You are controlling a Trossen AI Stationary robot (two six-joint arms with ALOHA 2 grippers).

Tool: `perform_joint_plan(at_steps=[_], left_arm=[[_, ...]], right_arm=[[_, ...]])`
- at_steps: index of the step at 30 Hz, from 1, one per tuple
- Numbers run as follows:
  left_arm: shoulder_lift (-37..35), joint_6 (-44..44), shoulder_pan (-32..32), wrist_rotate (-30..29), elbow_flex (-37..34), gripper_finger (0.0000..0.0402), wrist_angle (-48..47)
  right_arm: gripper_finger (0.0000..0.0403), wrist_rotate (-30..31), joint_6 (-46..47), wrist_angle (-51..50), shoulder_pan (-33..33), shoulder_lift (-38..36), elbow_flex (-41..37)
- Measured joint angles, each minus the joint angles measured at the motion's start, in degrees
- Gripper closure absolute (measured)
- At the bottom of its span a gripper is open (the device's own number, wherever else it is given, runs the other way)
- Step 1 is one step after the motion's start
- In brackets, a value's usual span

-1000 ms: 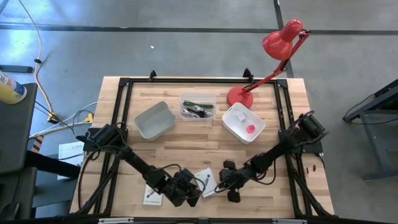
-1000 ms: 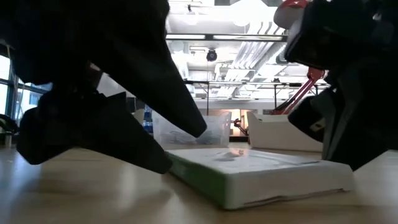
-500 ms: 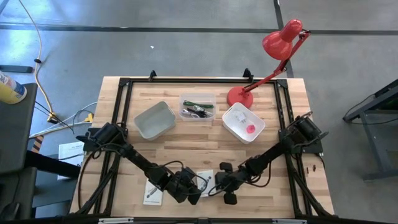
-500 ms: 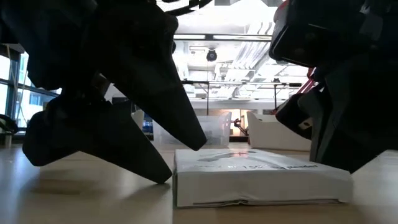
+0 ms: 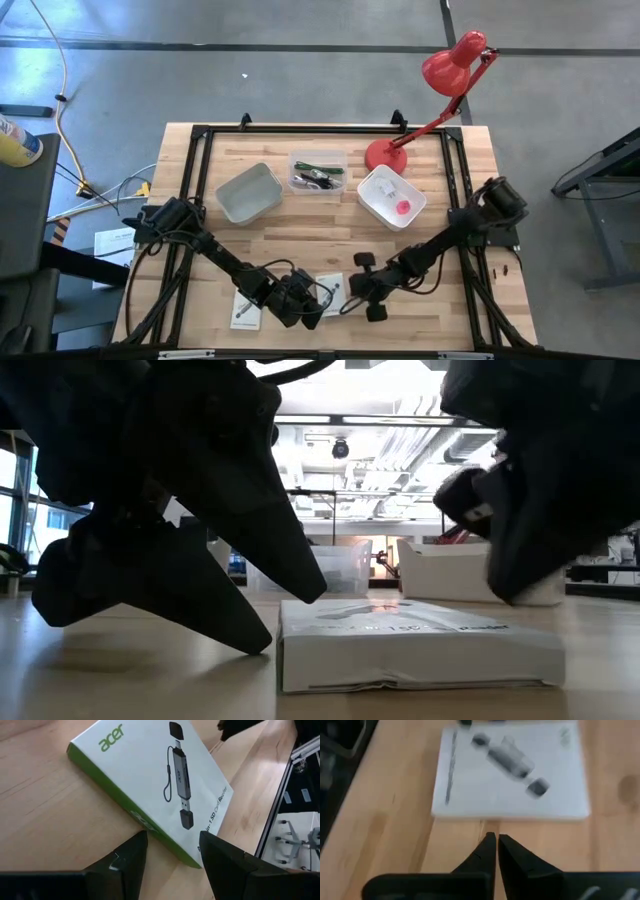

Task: Pick and place items into bin
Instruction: Put the right card reader box into the gray bin

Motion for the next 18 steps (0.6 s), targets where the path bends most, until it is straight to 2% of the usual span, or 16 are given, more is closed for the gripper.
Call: perform_joint_plan(at_steps=[4,13,18], left_arm=[[0.00,-0.30,0.00,0.39,0.00,0.0229,-0.07],[0.00,0.16,0.13,0.56,-0.02,0.0229,-0.02],[0.01,1.81,0.13,0.58,-0.07,0.0229,0.15]], right_arm=[[0.0344,-0.36,-1.90,0.61,-0.14,0.03,0.01],[0.0197,0.44,-3.06,4.37,-0.12,0.03,0.02],[0.0160,3.77,-3.39,4.13,-0.14,0.01,0.03]])
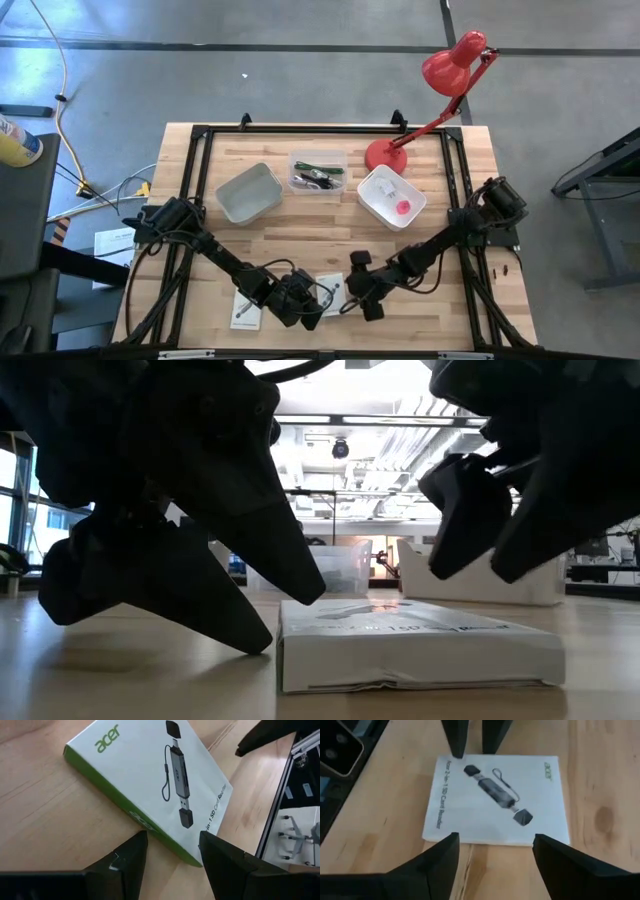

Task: Pick and place items into bin
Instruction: Put the right card reader box into the gray bin

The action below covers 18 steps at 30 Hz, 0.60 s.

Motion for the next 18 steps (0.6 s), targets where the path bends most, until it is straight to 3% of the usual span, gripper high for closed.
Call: perform_joint_plan(at_steps=[18], left_arm=[[0.08,-0.19,0.02,-0.17,-0.07,0.0229,0.74]], right_arm=[[0.0153,-2.69,0.49,3.71,-0.58,2.64,0.00]])
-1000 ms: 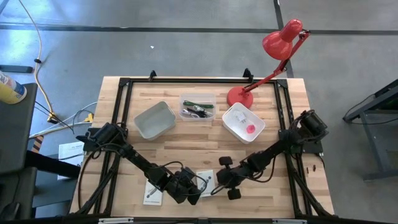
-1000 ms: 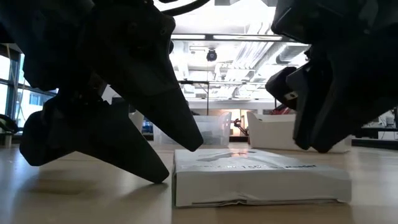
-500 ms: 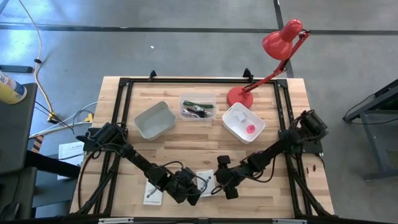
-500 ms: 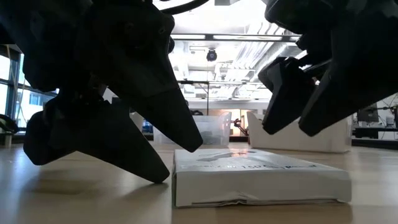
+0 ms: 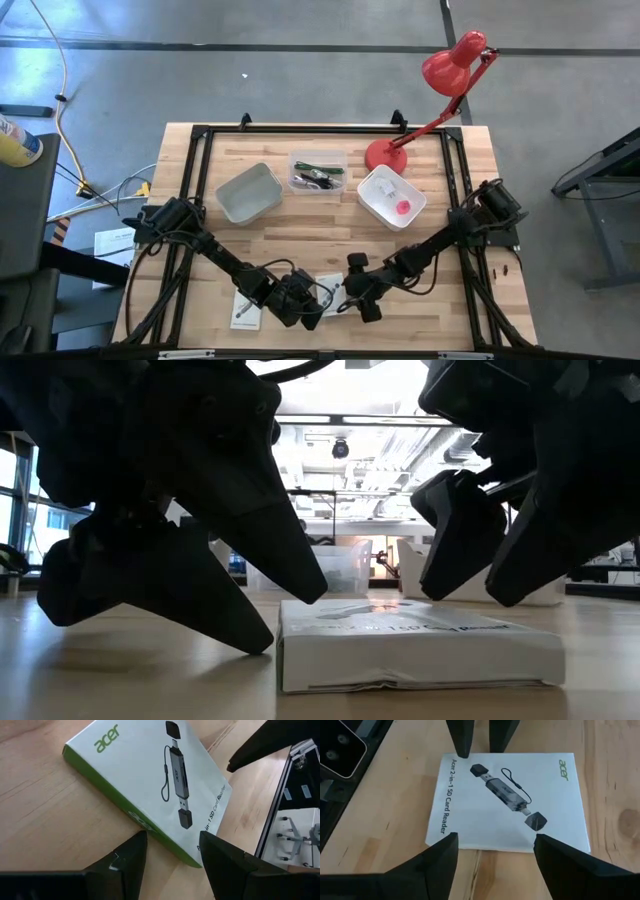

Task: Pick and place items into bin
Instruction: Put the right card reader box into the gray bin

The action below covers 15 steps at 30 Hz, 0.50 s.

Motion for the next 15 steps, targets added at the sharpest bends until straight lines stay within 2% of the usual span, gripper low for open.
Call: perform_joint_plan(at_steps=[8,15], left_arm=[[0.00,-2.09,0.04,-0.08,0.00,0.0229,0.05],[0.02,-3.02,0.04,-0.44,0.00,0.0229,0.22]], right_arm=[[0.0143,0.77,0.18,0.66,-1.20,0.25,0.02],[0.0143,-0.65,2.71,3.37,-1.14,3.41,0.28]])
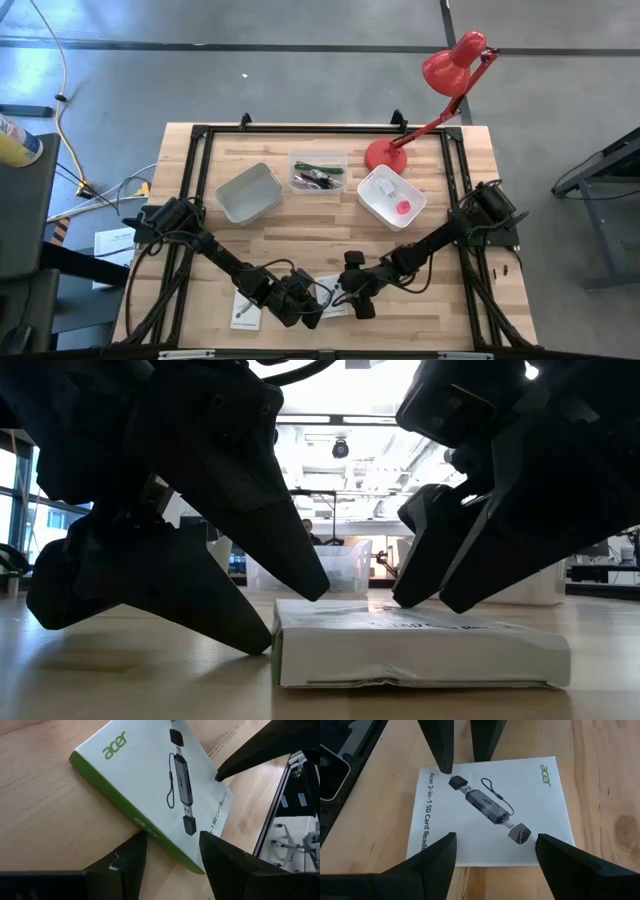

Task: Pick and place items into bin
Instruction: Put the right card reader box into the gray bin

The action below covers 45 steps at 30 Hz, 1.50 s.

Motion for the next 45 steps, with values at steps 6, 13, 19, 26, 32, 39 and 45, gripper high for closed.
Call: perform_joint_plan(at_steps=[6,13,19,26,32,39,45], left_arm=[[0.03,-0.66,0.00,0.20,0.00,0.0229,0.26],[0.12,-3.26,0.00,-0.37,0.00,0.0229,1.41],[0.14,-3.28,0.00,-1.23,0.00,0.0229,0.95],[0.03,-4.72,-0.07,-0.66,0.11,0.0229,-0.52],[0.03,-4.76,-0.07,-1.57,0.11,0.0229,-0.66],[0.03,-6.25,-0.04,-2.93,0.04,0.0229,0.20],[0.03,-7.43,0.02,-3.51,0.02,0.0229,0.17]], right_arm=[[0.0143,0.44,-0.13,-0.72,0.85,0.33,0.04],[0.0143,0.50,0.10,-2.68,0.89,0.46,0.00],[0.0143,1.23,-0.11,-4.56,0.92,0.48,-0.02],[0.0143,1.57,-0.17,-6.52,1.08,0.48,-0.02],[0.0143,4.35,-0.11,-9.37,2.50,0.39,-0.02],[0.0143,7.86,0.33,-10.01,3.99,0.38,-0.04],[0.0143,10.71,0.42,-10.75,4.48,0.37,-0.04]])
